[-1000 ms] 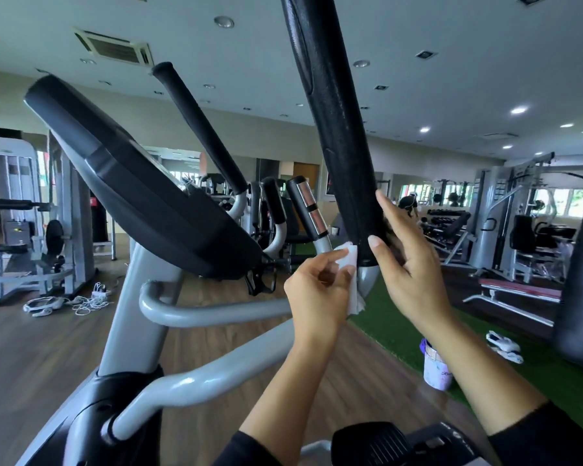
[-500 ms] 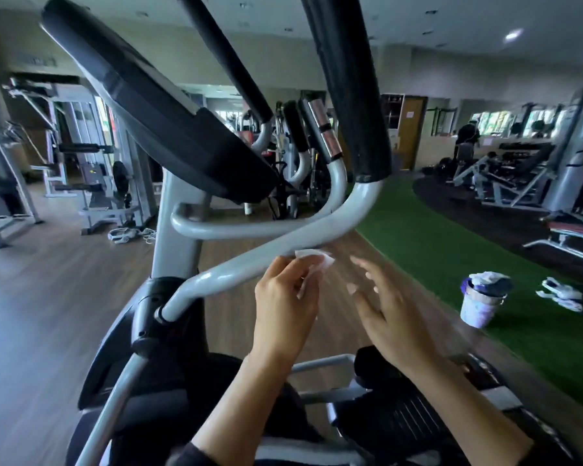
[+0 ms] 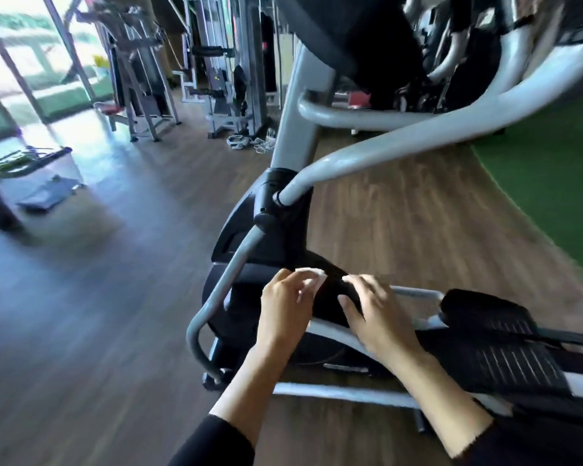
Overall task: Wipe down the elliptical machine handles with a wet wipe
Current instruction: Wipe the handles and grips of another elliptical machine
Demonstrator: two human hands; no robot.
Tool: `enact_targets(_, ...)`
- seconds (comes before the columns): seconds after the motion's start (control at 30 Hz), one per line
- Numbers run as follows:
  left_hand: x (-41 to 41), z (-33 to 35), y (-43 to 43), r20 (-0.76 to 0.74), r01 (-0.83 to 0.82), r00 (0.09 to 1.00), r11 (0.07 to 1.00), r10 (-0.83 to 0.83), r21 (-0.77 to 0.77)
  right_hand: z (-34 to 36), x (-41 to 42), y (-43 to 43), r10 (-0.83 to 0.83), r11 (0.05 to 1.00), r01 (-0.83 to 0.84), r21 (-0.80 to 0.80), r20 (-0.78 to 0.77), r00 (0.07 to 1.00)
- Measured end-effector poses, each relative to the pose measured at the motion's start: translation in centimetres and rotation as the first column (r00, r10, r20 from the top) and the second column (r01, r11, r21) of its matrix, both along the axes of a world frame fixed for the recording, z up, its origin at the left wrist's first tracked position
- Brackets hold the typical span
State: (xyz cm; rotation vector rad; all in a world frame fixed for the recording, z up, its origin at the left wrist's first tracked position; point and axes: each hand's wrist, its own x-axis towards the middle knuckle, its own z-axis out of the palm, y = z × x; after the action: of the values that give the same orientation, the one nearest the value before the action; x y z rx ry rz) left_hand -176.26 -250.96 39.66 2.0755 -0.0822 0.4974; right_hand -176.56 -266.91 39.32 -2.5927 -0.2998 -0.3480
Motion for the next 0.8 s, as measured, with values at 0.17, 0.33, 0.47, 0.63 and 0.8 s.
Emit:
enact_targets(0.17, -1.4, -3.6, 8.9, -0.102, -0.155, 0.983, 0.988, 0.154, -0.005, -3.0, 0.8, 9.0, 0.122, 0.991, -0.127, -0.036, -0.117, 0.986)
enact_targets(0.33, -2.5, -6.3, 20.3, -0.167, -0.327, 0.929, 0.944, 0.331, 0.053, -4.9, 2.3, 21.1, 0.258, 0.964, -0.265, -0.023, -0.165, 0.952)
enact_targets(0.47, -2.5, -7.5, 31.5, -0.22, -0.385, 0.895, 0.921, 0.389, 0.062, -6.1, 4.4, 32.6, 0.346, 0.934, -0.356, -0.024, -0.19, 0.919)
enact_targets(0.63, -1.8, -6.9, 44.6, -0.233, -0.46, 0.855, 0.885, 0.462, 0.069, -6.4, 7.1, 46.1, 0.447, 0.885, -0.464, -0.034, -0.214, 0.868)
enact_targets(0.8, 1.4, -7.1, 54.7, -0.235, -0.529, 0.811, 0.843, 0.535, 0.096, -6.5, 10.7, 55.9, 0.452, 0.878, -0.477, -0.036, -0.26, 0.853)
